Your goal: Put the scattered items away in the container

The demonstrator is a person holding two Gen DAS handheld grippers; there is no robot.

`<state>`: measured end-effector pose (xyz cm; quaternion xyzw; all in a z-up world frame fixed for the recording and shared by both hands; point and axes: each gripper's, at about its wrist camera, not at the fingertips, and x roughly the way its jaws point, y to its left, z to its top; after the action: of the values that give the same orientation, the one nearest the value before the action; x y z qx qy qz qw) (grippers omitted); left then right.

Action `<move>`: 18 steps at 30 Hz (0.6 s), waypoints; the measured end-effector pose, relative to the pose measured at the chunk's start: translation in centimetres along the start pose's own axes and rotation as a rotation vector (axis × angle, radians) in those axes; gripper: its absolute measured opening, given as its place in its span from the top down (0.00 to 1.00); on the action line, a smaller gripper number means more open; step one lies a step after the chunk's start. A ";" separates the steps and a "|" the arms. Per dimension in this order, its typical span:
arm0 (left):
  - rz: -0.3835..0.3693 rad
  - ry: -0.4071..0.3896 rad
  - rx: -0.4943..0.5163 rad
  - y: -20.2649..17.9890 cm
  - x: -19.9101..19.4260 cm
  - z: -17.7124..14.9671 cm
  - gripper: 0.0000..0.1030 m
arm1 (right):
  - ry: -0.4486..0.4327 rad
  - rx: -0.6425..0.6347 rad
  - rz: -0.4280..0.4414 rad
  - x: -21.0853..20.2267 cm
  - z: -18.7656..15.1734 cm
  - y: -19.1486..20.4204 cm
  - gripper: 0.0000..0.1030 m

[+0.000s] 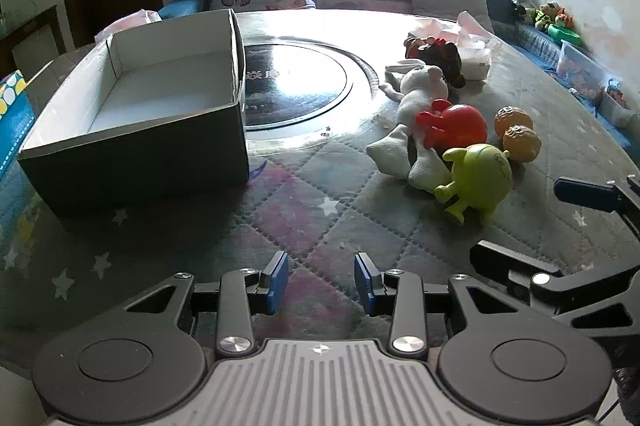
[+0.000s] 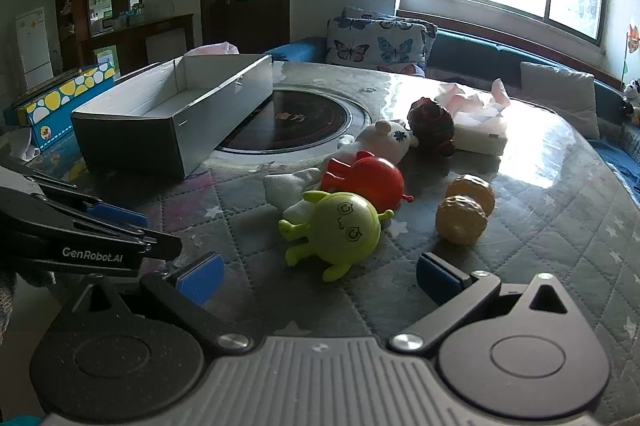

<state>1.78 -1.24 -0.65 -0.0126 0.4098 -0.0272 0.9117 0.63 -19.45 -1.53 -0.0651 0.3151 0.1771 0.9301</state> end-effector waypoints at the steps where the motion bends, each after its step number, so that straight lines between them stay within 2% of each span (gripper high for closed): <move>1: -0.001 0.000 -0.001 0.0 0.0 0.1 0.62 | 0.002 0.000 0.001 0.1 0.0 0.0 0.00; 18: -0.027 0.019 -0.019 -0.1 0.7 0.4 0.62 | 0.031 -0.004 -0.006 1.0 0.1 0.2 0.00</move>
<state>2.56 -1.37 -0.92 -0.0262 0.4183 -0.0357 0.9072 1.35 -18.95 -2.06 -0.0709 0.3290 0.1739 0.9255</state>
